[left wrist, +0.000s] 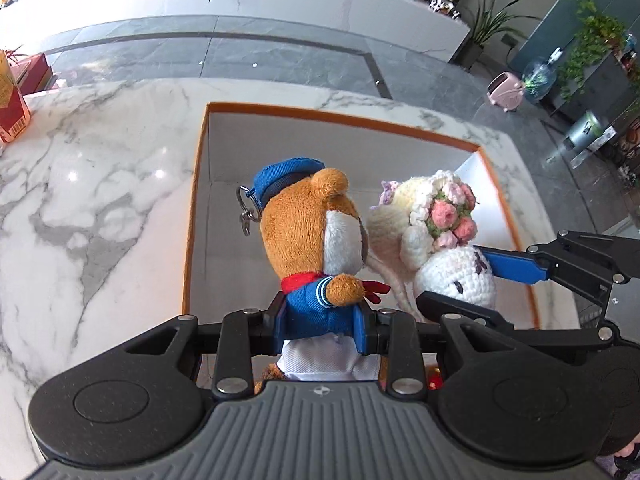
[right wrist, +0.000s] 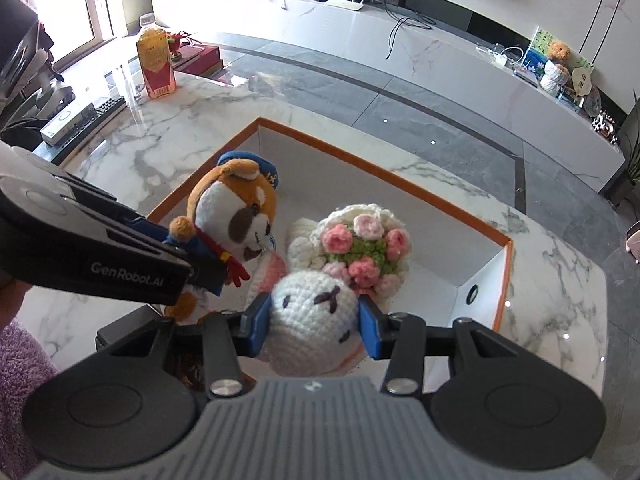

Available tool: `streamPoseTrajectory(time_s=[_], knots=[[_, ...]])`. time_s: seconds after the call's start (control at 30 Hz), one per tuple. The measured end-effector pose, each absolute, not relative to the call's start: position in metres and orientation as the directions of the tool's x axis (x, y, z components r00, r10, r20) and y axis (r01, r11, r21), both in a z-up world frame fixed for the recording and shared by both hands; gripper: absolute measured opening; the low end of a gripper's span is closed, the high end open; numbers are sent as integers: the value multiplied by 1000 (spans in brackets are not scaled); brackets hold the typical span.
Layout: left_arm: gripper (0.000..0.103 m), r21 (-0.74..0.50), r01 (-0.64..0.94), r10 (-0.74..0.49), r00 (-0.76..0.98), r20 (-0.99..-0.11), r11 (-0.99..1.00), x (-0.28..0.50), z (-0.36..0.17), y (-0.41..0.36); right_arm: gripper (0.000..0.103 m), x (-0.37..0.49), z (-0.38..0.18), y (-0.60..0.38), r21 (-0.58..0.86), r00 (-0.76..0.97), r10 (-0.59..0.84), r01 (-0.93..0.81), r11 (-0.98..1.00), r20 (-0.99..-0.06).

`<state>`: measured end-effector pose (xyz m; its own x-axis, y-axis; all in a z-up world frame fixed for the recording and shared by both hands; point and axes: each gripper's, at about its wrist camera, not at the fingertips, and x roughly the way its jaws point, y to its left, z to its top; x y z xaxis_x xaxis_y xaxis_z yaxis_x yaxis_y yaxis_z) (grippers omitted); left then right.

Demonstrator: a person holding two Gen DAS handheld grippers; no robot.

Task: Organize objects
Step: 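Carry the bear with left gripper into the orange box while right gripper carries the bunny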

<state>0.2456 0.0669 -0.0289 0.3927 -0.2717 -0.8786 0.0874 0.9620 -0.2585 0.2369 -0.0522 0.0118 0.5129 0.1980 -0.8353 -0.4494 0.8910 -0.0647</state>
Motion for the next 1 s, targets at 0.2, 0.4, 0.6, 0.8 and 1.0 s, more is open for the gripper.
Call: streamPoseTrajectory(time_s=[0.2,0.4,0.6,0.8,1.0], knots=[[36,-206,101,-228,339,-913,973,260,-54,65,48,259,-28,-49,44,429,255,-444,895,-867],[37,-114,169,-160,297,-941,979,261,-59,48,48,266,-56,-46,105,367,282,-433,895,-886],[39,-67,184,-114,254,-961,981,265,-66,44,53,266,-74,-52,194,302,330,-402,895,-894],[40,-76,180,-120,246,-962,981,264,-61,46,57,264,-70,-56,206,303,340,-397,894,-890],[62,-40,164,-89,306,-948,986,259,-47,56,68,264,-58,-65,236,311,370,-392,889,-875]])
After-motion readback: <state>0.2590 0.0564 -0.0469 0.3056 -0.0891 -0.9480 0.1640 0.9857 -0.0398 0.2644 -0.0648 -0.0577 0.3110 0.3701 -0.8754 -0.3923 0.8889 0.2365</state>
